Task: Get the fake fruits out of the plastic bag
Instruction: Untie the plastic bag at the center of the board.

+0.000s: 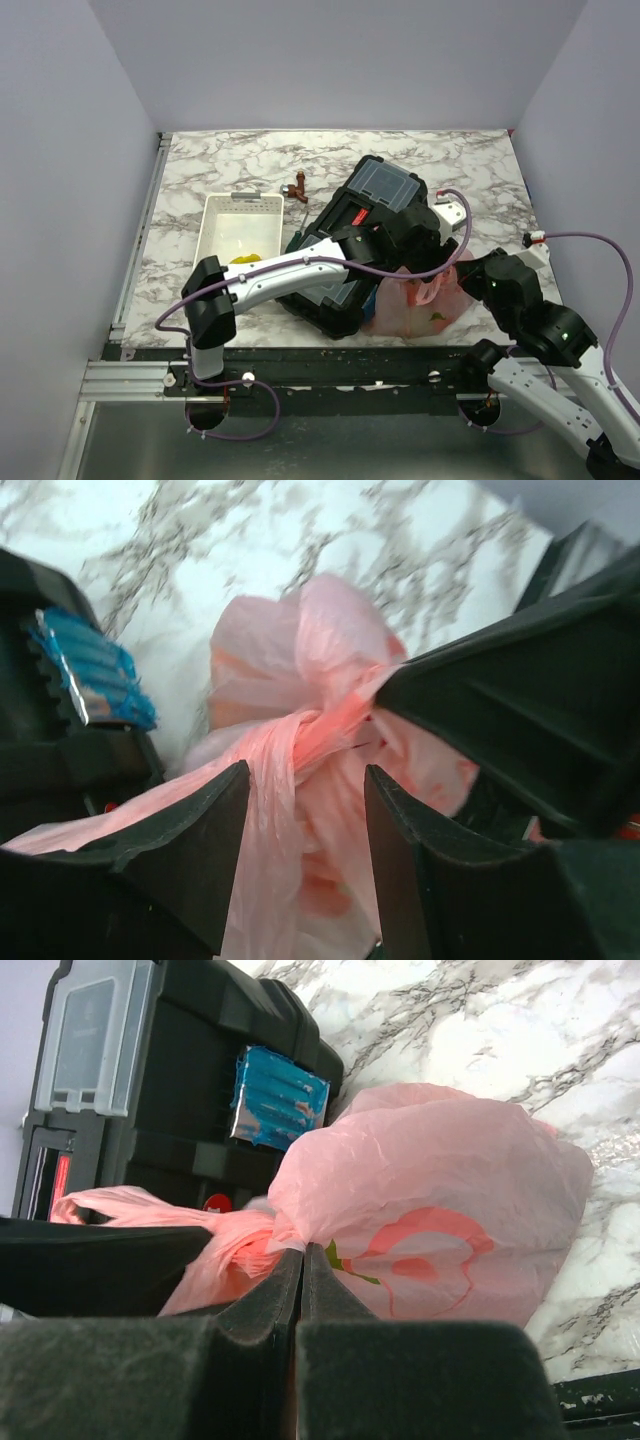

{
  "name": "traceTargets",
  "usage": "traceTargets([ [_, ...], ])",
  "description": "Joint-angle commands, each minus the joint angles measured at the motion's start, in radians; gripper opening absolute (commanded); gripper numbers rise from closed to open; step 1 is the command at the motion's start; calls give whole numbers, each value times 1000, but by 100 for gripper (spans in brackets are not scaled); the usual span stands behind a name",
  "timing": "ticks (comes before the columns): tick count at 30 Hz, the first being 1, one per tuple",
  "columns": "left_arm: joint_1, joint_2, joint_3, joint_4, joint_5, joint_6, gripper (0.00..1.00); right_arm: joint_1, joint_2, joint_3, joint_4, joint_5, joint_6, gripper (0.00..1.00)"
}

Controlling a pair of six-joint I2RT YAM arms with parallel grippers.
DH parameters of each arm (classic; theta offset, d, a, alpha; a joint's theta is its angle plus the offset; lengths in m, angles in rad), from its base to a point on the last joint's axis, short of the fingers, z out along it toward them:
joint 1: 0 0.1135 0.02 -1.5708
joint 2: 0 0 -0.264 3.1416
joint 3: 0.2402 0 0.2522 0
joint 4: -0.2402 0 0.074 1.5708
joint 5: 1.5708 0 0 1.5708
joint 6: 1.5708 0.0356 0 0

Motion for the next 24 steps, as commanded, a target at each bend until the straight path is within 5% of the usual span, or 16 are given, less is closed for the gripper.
traceTargets([
  [1,-14,41,40,-114,-139,54,45,-1,-22,2,31,6,-10,1],
  [12,-3,-20,-5,-151,-314,41,9,-1,-57,21,-21,67,54,1],
  [15,19,-109,-78,-71,-185,0,0,-1,-98,29,-61,132,112,1],
  [19,105,-251,-298,183,149,-170,0,-1,-165,32,-95,180,172,1],
  [24,159,-295,-410,349,310,-282,0,-2,-188,26,23,30,-8,22],
])
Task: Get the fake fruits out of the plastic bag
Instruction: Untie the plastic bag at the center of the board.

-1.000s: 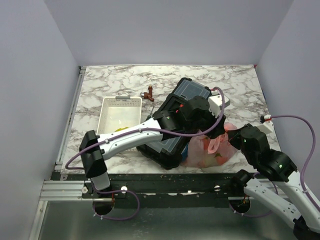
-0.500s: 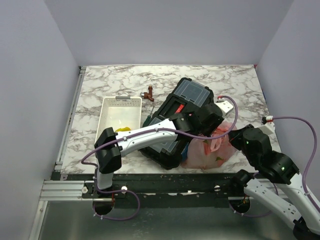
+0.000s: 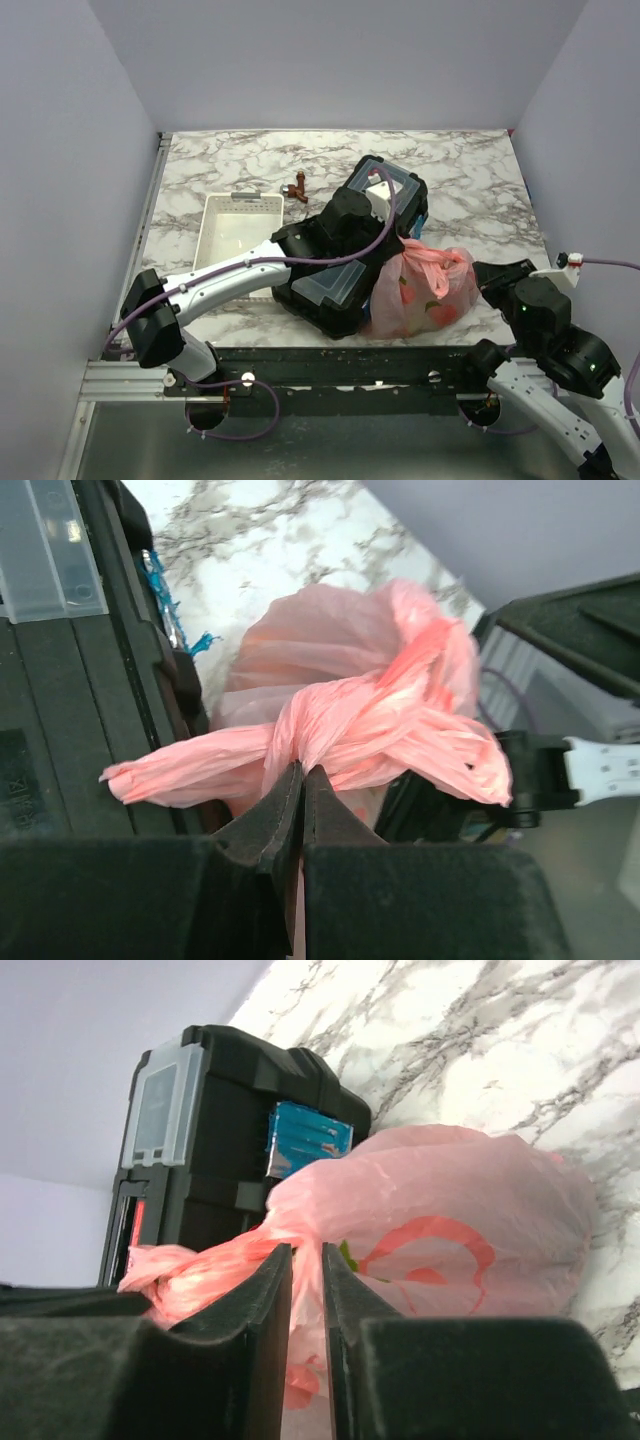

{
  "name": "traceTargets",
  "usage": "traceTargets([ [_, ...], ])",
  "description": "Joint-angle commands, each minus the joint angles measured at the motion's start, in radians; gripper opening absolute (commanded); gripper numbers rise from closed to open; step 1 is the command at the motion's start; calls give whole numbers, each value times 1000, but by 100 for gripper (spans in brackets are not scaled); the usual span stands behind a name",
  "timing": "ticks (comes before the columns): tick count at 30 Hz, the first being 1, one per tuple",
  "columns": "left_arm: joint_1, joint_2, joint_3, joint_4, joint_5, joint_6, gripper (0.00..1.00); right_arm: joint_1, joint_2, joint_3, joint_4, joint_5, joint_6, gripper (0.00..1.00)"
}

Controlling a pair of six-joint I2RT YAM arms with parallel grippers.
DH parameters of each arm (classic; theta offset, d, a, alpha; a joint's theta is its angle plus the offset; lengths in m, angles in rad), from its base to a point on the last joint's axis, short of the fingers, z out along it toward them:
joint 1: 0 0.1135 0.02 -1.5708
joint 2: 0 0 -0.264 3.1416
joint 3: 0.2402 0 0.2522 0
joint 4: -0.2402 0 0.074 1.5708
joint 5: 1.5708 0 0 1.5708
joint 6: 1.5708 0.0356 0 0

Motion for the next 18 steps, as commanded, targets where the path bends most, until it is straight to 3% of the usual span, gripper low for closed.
traceTargets([
  [1,42,-11,-54,175,221,-128,0,-1,2,39,77,-88,-142,24],
  [5,53,15,-39,167,248,-132,0,-2,33,69,65,-147,-190,37],
  [9,60,22,-49,194,287,-154,0,-1,88,72,153,-322,-316,48],
  [18,69,24,-33,156,281,-145,0,-1,239,115,124,-495,-394,49],
])
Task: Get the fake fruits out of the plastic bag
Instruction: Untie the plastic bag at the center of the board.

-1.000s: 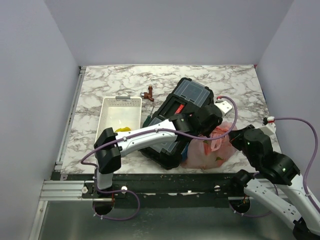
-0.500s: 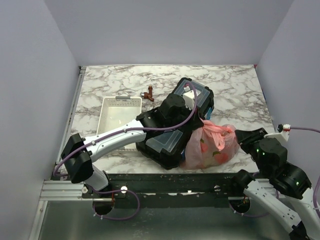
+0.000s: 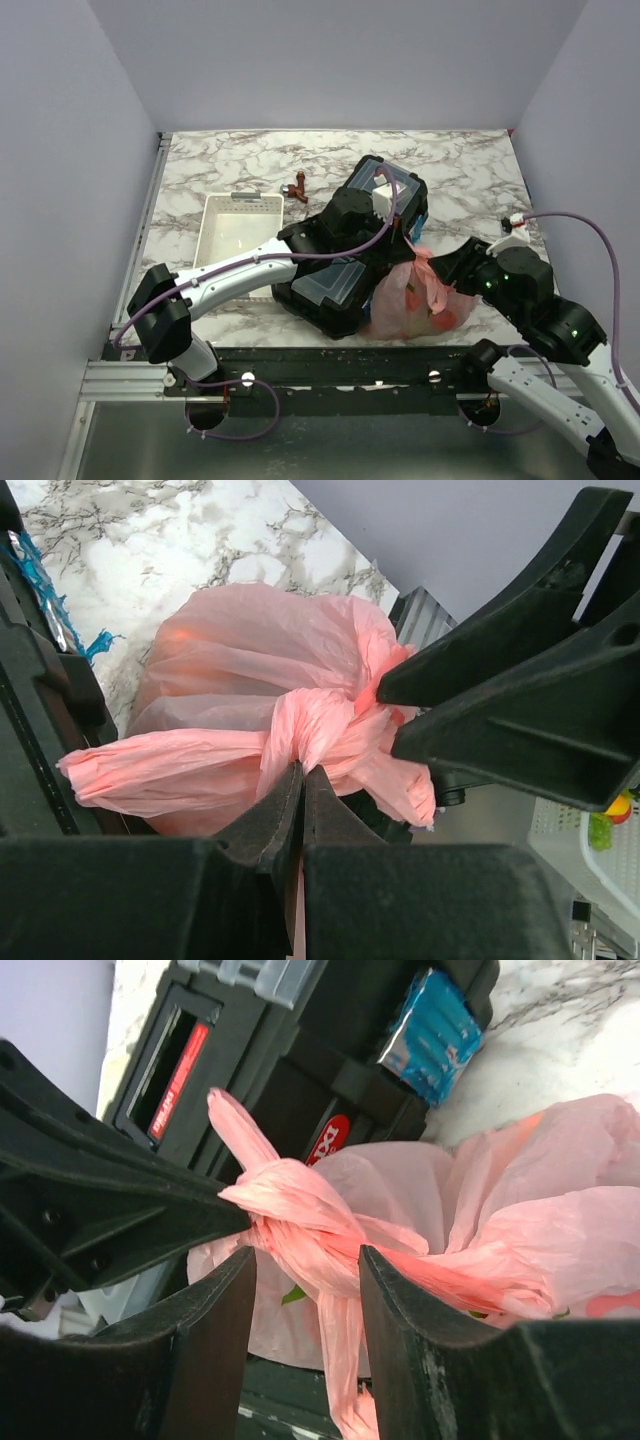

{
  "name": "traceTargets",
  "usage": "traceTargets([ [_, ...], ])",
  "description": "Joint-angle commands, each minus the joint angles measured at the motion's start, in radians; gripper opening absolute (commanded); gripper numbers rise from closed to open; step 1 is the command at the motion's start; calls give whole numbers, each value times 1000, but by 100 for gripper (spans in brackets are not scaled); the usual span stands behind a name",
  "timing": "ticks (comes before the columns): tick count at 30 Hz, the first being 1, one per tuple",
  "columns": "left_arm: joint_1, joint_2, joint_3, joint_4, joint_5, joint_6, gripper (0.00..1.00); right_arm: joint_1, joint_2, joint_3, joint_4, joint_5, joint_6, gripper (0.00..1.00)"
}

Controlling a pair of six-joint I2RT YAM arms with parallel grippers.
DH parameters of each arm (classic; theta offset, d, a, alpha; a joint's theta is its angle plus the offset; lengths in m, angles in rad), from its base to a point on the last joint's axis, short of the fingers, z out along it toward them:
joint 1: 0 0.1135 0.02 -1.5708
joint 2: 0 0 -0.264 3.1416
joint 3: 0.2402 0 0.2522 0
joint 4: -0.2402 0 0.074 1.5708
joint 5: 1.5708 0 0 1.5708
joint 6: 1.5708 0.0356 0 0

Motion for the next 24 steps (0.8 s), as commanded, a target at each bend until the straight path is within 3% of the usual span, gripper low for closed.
traceTargets([
  [1,14,1,17,13,39,-1,0,0,41,18,-8,-102,-79,51],
  [5,15,-20,-5,22,41,-7,0,0,66,8,-25,-80,-84,54],
  [11,20,-28,6,3,43,-2,0,0,95,2,-57,-42,-69,71],
  [20,21,-58,-2,16,61,-17,0,0,123,-17,-57,33,17,68],
  [24,21,-72,0,10,53,-8,0,0,122,-22,-80,106,52,60],
])
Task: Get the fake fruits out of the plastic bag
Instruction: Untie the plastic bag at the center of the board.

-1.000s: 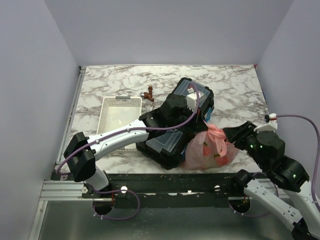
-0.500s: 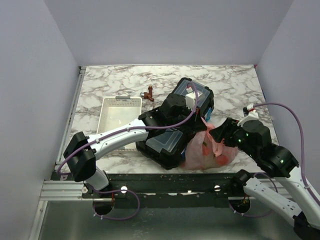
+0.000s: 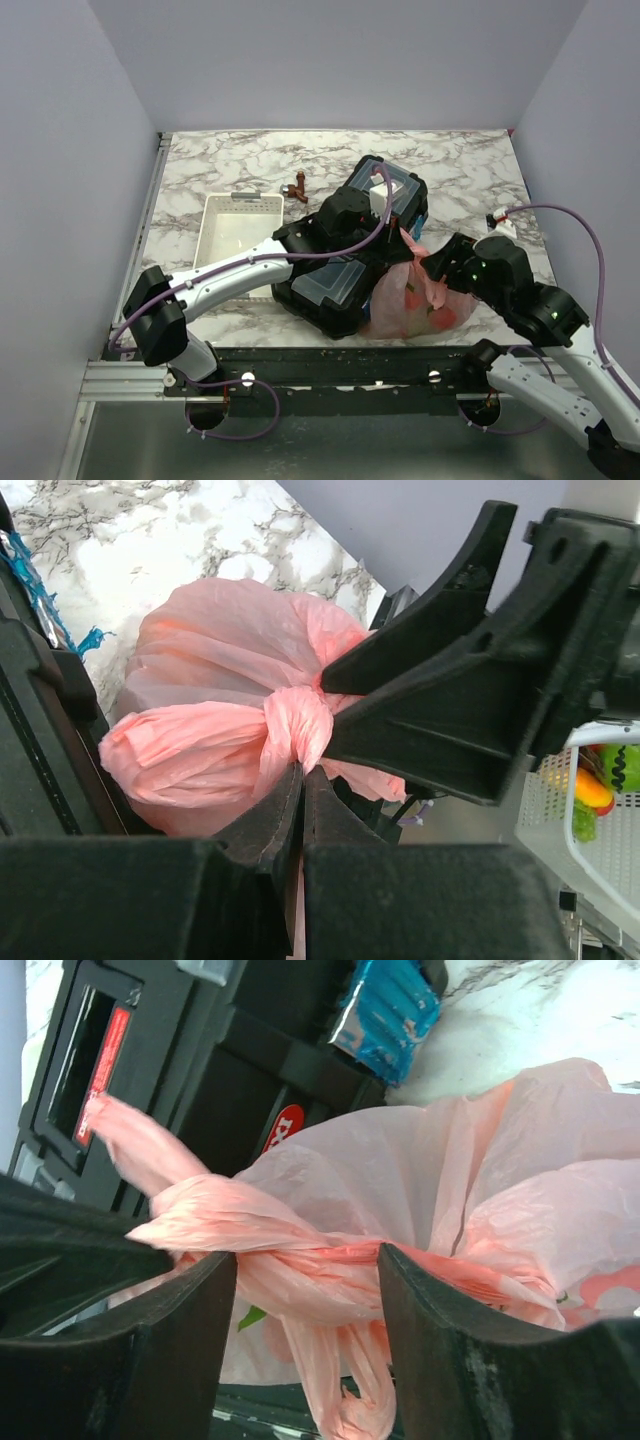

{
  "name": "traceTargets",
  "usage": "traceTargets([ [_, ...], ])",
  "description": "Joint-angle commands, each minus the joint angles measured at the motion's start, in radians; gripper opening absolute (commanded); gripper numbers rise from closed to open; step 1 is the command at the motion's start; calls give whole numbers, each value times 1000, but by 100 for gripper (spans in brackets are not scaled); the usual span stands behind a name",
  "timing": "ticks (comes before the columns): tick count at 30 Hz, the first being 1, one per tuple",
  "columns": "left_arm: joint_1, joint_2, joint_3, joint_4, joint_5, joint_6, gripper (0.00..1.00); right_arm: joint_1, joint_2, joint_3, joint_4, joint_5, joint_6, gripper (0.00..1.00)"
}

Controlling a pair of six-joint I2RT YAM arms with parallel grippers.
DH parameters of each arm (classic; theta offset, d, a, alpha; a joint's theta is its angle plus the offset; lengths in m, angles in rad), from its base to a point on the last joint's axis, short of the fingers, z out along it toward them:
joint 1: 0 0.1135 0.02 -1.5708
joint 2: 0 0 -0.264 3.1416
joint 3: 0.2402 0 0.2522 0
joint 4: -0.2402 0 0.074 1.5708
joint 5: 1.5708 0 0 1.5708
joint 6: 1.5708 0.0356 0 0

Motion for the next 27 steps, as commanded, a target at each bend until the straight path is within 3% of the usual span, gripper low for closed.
traceTargets([
  [1,6,-60,11,10,23,5,0,0,3,-20,-55,108,48,57],
  [4,6,-74,0,20,18,4,0,0,8,-21,-73,147,74,48],
  [11,6,-94,-32,-17,-50,35,0,0,-90,9,-117,253,149,9],
  [14,6,-115,-47,-42,-95,61,0,0,-143,12,-124,291,186,1],
  [20,6,-164,-37,-141,-127,101,0,-1,-160,30,-116,347,207,1],
  [27,8,-229,-110,-149,-83,123,0,0,-104,52,-104,356,180,1],
])
